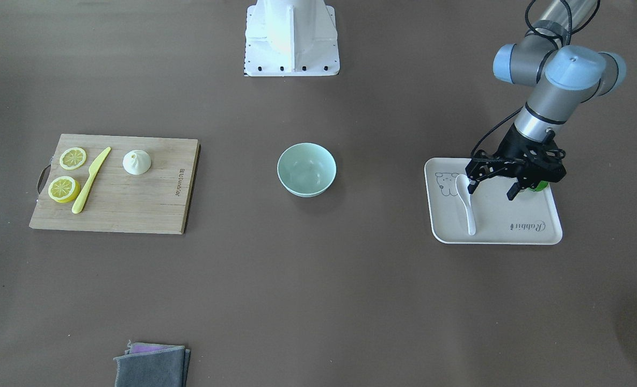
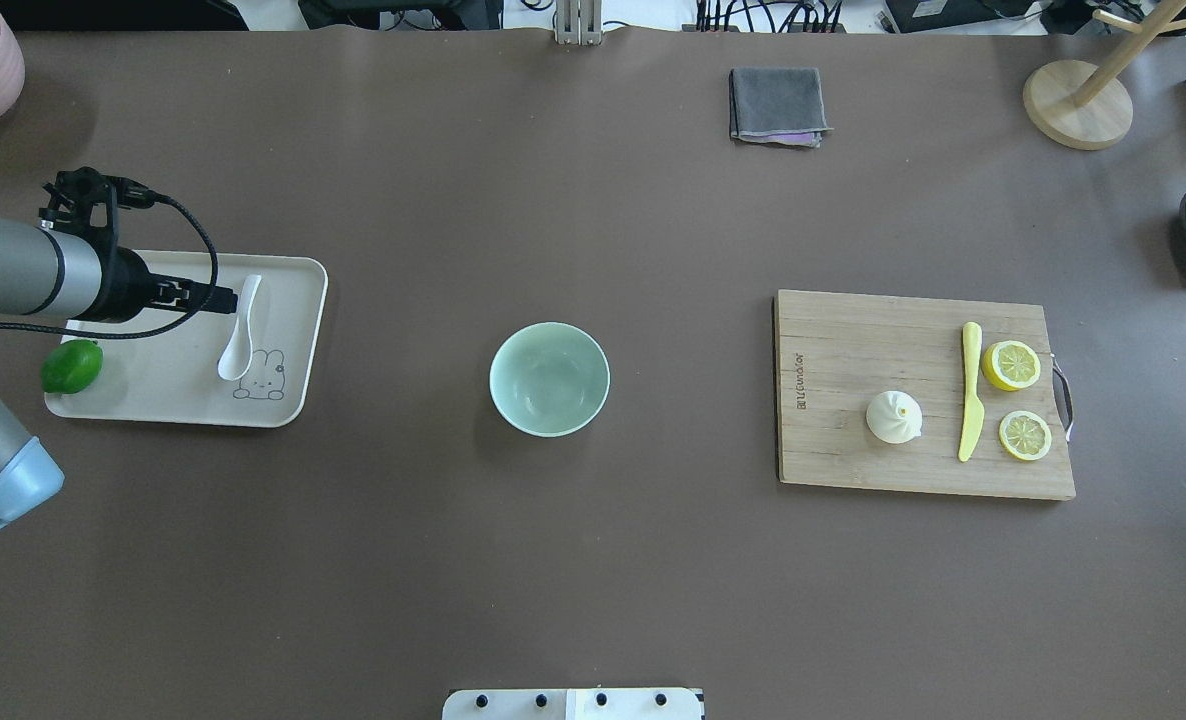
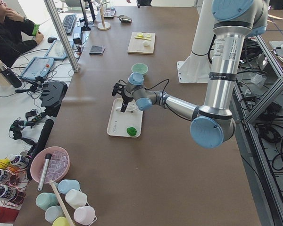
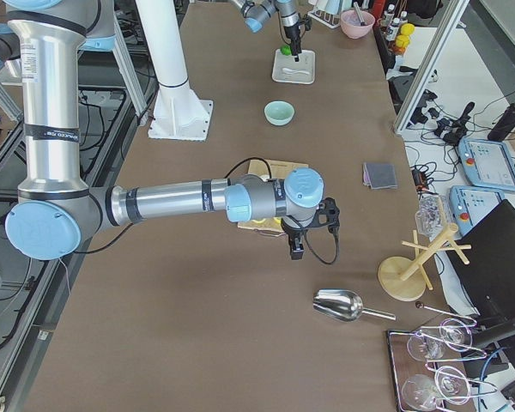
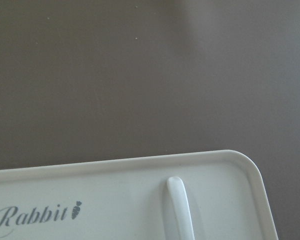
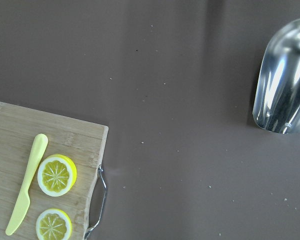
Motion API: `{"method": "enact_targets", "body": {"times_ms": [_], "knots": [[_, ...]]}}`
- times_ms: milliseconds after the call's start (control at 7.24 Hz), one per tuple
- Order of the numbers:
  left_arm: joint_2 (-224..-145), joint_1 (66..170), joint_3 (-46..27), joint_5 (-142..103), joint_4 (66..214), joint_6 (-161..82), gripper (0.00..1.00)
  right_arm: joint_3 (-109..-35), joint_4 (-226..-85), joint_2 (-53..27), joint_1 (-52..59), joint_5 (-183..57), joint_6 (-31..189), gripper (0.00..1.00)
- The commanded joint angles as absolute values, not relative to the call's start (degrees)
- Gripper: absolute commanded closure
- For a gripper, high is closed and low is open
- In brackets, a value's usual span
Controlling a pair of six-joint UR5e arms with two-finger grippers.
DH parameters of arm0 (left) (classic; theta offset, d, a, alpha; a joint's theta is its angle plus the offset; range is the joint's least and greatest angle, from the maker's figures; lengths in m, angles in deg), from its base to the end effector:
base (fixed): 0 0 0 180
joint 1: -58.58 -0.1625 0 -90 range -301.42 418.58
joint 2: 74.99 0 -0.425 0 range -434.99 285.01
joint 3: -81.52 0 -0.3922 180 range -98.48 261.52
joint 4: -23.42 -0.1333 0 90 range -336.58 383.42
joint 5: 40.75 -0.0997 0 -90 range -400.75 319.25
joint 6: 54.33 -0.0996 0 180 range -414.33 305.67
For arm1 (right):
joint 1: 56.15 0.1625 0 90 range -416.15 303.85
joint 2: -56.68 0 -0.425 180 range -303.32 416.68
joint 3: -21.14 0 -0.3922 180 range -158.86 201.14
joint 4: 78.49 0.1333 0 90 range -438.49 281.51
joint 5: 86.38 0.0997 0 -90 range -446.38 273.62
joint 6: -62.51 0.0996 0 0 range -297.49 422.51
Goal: Put spoon and bun in bowl
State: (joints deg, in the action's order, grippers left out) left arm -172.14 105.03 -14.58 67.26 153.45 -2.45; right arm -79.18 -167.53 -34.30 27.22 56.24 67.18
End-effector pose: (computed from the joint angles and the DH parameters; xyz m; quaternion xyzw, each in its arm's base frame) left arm 0.3186 -0.4839 0.4710 0.1945 0.4218 0.0059 0.8856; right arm -0.0026 -0.4916 0.5655 0.0366 -0.4472 -0.0550 0.8920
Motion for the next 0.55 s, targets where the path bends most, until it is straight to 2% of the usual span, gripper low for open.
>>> {"method": "enact_targets", "body": {"times_ms": [0, 138, 276, 414], "knots": [[-173.77, 103.58, -12.44, 65.77, 153.41, -2.56, 0.04, -79.49, -167.43, -31.92, 24.98, 56.18, 71.9, 0.0], [-175.35, 103.58, -10.6, 65.77, 153.41, -2.56, 0.12, -79.5, -167.52, -31.13, 24.63, 56.18, 72.61, 0.0], [-176.58, 103.58, -8.85, 65.77, 153.5, -2.82, 0.16, -79.5, -167.43, -30.69, 24.28, 56.18, 73.49, 0.0], [-177.2, 103.58, -7.52, 65.6, 153.5, -3.0, 0.24, -79.41, -167.52, -30.16, 24.01, 56.18, 73.58, 0.0]]}}
